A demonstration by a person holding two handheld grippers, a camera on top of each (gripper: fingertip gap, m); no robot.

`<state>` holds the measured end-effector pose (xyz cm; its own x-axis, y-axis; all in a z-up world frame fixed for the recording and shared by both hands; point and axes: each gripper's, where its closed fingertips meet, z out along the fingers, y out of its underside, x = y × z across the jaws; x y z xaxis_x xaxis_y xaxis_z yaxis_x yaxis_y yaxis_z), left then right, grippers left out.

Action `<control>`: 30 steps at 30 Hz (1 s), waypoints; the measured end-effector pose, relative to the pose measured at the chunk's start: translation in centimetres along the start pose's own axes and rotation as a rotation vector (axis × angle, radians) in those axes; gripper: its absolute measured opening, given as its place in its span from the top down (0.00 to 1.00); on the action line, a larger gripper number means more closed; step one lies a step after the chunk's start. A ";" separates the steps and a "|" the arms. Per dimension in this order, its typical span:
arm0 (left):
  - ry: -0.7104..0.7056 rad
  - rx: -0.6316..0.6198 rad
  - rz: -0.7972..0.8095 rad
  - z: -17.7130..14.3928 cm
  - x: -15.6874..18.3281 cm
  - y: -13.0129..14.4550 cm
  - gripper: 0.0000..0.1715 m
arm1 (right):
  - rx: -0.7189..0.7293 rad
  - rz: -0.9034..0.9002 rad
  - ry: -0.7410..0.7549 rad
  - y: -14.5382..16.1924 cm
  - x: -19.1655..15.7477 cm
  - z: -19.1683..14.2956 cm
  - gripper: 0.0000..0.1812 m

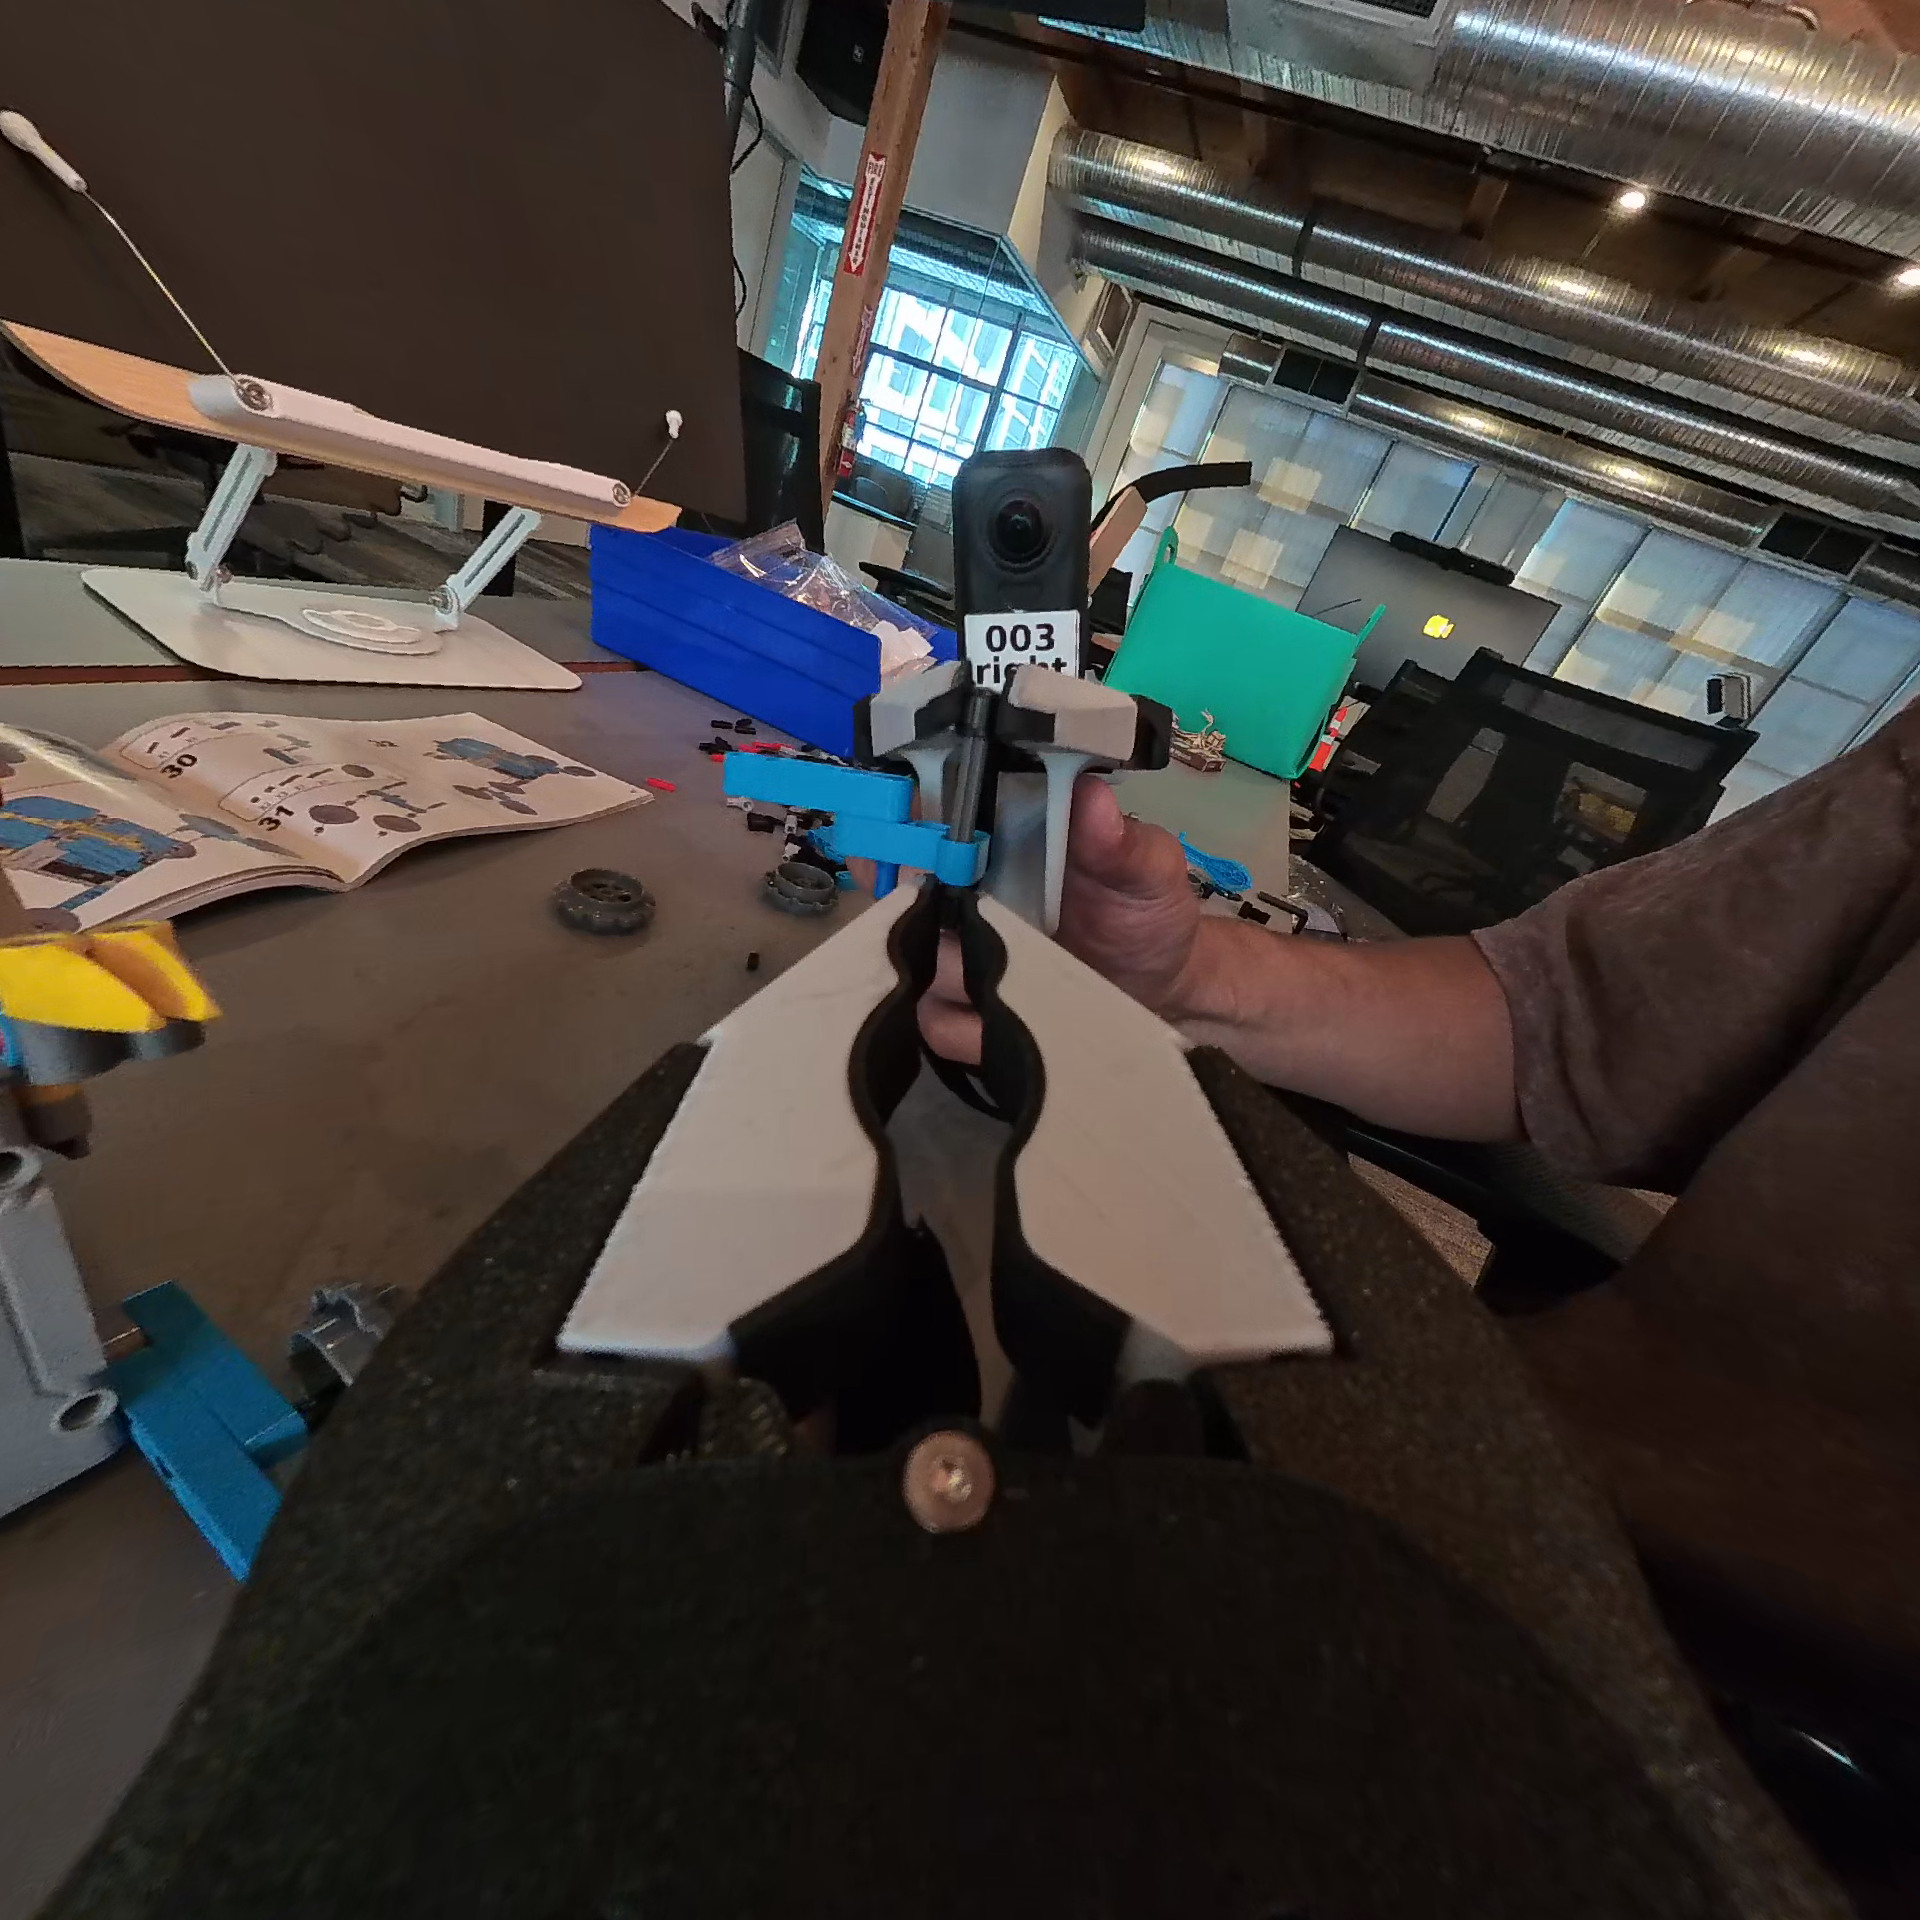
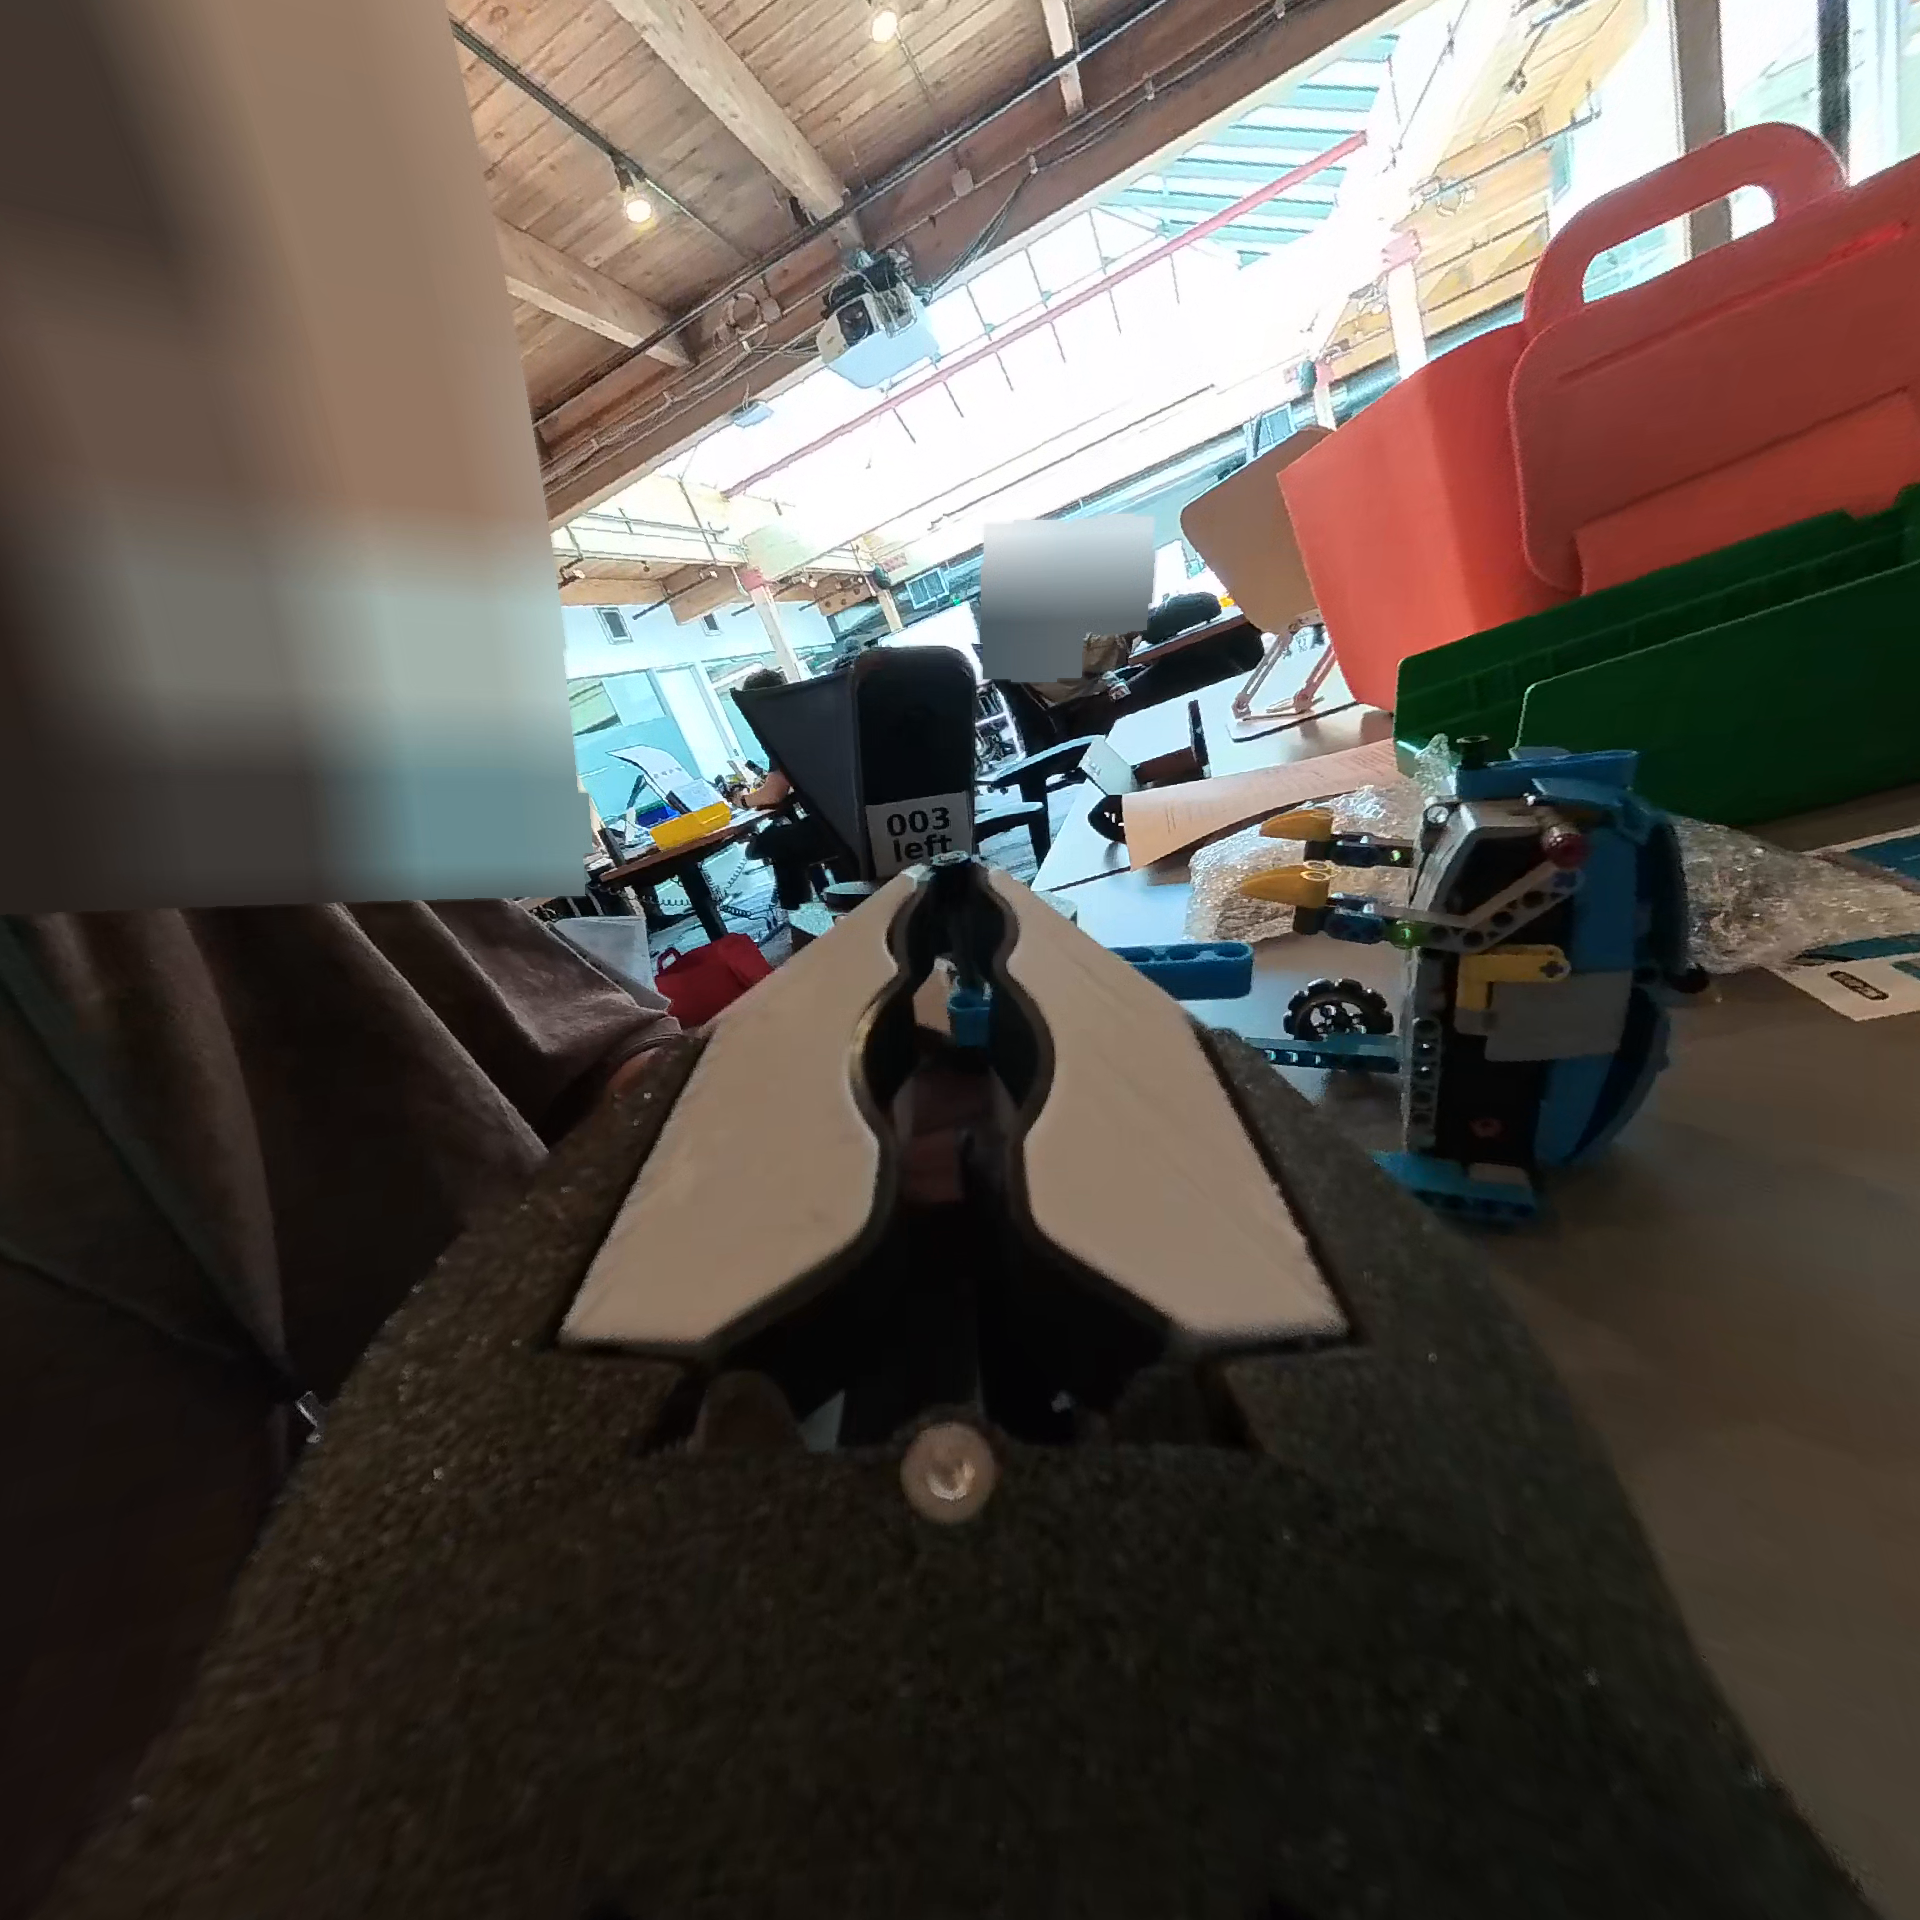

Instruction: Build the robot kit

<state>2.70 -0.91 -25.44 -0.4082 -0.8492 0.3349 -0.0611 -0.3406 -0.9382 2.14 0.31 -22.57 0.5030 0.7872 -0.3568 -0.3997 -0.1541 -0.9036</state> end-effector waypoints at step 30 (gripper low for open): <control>-0.013 0.002 -0.016 -0.1 -0.4 0.0 1.00 | -0.140 -0.106 0.090 2.0 0.7 -0.2 0.96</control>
<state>2.72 -0.52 -25.57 -0.3950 -0.8490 0.3509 -0.0658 -0.3549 -0.9326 1.83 0.48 -24.66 0.6059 0.7475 -0.2724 -0.2336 -0.1601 -0.9591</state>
